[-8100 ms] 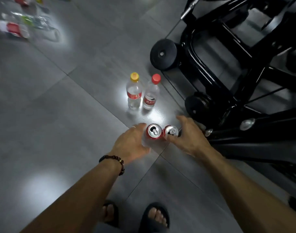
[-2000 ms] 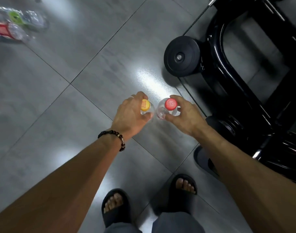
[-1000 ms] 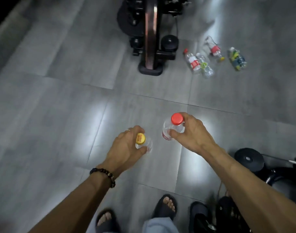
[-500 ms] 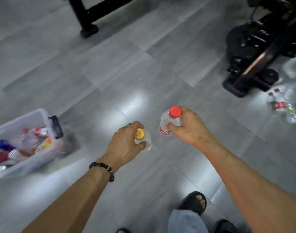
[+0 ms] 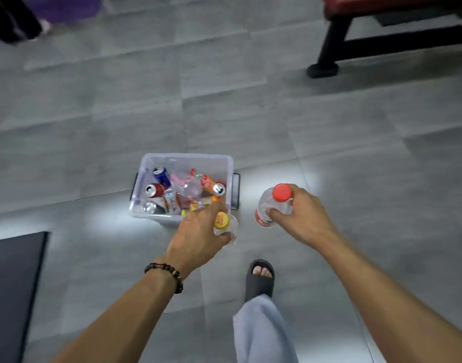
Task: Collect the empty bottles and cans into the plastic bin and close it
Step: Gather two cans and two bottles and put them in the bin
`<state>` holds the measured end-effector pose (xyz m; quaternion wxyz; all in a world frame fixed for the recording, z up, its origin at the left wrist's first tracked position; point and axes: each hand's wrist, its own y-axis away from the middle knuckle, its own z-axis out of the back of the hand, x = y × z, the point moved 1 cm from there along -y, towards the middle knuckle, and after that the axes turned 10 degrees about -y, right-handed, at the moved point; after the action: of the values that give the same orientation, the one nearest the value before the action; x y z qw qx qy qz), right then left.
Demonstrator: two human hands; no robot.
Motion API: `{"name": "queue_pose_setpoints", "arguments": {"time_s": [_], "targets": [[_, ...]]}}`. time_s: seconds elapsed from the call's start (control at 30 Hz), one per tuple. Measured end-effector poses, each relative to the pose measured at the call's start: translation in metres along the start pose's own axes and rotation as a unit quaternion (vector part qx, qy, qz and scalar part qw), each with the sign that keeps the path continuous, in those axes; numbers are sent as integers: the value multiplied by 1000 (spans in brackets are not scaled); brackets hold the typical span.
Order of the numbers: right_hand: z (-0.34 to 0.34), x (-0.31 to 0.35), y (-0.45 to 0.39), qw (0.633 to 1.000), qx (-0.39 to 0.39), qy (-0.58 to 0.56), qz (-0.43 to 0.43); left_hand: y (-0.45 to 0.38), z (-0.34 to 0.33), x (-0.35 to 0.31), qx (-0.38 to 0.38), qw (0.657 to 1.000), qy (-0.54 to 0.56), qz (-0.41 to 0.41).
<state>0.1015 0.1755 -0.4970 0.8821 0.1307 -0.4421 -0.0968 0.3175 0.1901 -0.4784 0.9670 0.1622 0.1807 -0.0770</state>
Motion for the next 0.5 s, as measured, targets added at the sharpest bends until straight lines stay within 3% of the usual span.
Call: {"name": "queue_pose_setpoints", "arguments": {"time_s": [0.27,0.5], "targets": [[-107,50,-180,993,104,44,46,-125,-16,125,-21,984,107,141],[-194,63,-276,984,137,97,66,-193,-51,217,-33,936,228,264]]}}
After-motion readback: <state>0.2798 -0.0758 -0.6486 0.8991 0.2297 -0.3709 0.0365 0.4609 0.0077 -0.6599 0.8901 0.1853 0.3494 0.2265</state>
